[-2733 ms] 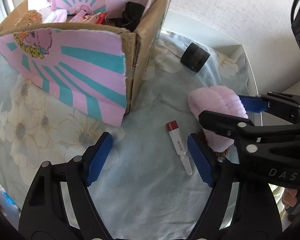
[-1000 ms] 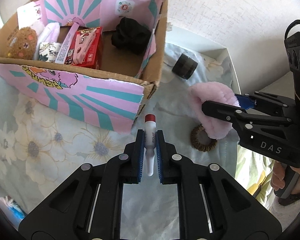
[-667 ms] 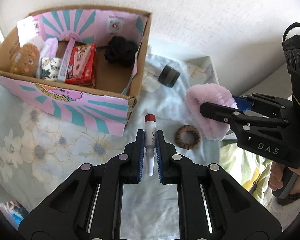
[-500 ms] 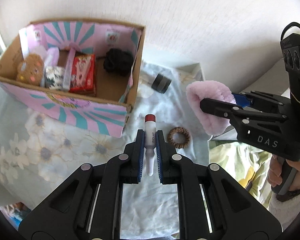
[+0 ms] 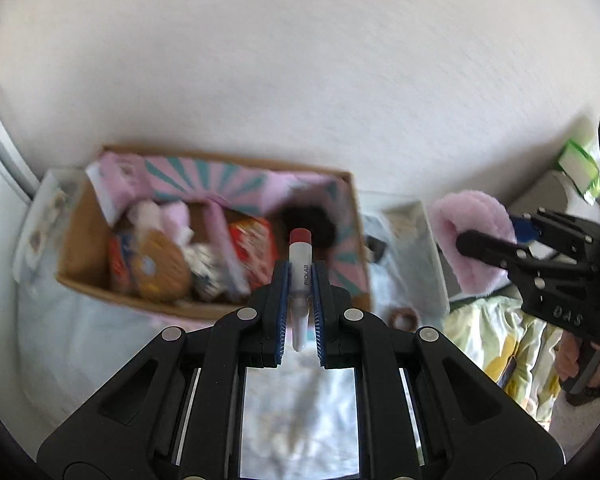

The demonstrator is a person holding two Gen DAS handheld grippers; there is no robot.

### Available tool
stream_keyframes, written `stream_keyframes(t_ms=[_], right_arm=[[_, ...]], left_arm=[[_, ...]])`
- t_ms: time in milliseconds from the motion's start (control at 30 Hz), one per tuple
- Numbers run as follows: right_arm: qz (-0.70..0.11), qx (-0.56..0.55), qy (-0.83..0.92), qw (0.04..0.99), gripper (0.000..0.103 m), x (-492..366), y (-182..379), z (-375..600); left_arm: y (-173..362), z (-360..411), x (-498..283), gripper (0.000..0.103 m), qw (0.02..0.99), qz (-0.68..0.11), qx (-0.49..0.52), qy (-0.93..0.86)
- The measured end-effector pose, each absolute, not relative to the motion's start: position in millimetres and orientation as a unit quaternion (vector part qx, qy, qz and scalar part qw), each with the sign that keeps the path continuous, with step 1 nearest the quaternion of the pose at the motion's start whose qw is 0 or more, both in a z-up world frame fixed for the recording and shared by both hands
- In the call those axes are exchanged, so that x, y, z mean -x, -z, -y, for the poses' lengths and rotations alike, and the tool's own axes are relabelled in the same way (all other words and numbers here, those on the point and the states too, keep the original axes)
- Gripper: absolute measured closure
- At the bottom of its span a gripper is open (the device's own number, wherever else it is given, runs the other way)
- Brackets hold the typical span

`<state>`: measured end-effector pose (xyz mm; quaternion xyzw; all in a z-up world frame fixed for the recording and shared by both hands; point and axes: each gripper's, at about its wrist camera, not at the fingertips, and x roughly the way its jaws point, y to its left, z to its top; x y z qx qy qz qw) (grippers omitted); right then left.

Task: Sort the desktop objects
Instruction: 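Carry the pink band and red-capped tube into the striped box and open both tools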

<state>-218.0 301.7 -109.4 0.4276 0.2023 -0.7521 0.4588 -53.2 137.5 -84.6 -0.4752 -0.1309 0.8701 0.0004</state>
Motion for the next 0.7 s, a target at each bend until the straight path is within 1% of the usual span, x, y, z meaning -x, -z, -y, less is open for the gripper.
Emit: stream_keyframes(t_ms=[133, 233, 367, 500, 633, 667, 700], right_arm=[[-0.182, -0.436, 0.751, 0.460, 0.071, 214.6, 116.8, -262.1], [-0.175, -0.446, 0.749, 0.459, 0.071, 211.6, 134.3, -230.7], [-0.172, -0.465, 0.743, 0.450, 0.071, 207.8, 168.0, -195.3], [-0.177, -0.482, 0.735, 0.444, 0.071, 203.0, 195.6, -168.6], [-0.174, -0.493, 0.732, 0.436, 0.071, 202.3, 209.5, -154.1], [-0.172, -0.495, 0.733, 0.434, 0.067, 202.5, 211.0, -151.9], [-0.168, -0.495, 0.735, 0.432, 0.060, 202.9, 211.6, -150.1]], left_arm=[[87.1, -100.1, 72.7, 0.093, -0.004, 0.112, 0.479, -0.871], [101.6, -74.0, 88.2, 0.093, -0.007, 0.095, 0.493, -0.865], [130.2, -41.5, 107.8, 0.093, -0.011, 0.092, 0.517, -0.851], [154.6, -21.6, 120.4, 0.093, -0.012, 0.074, 0.535, -0.842], [164.0, -11.7, 125.0, 0.093, -0.001, 0.067, 0.545, -0.836], [163.5, -10.4, 125.1, 0.091, 0.011, 0.073, 0.544, -0.836], [161.8, -10.1, 125.6, 0.075, 0.038, 0.082, 0.541, -0.836]])
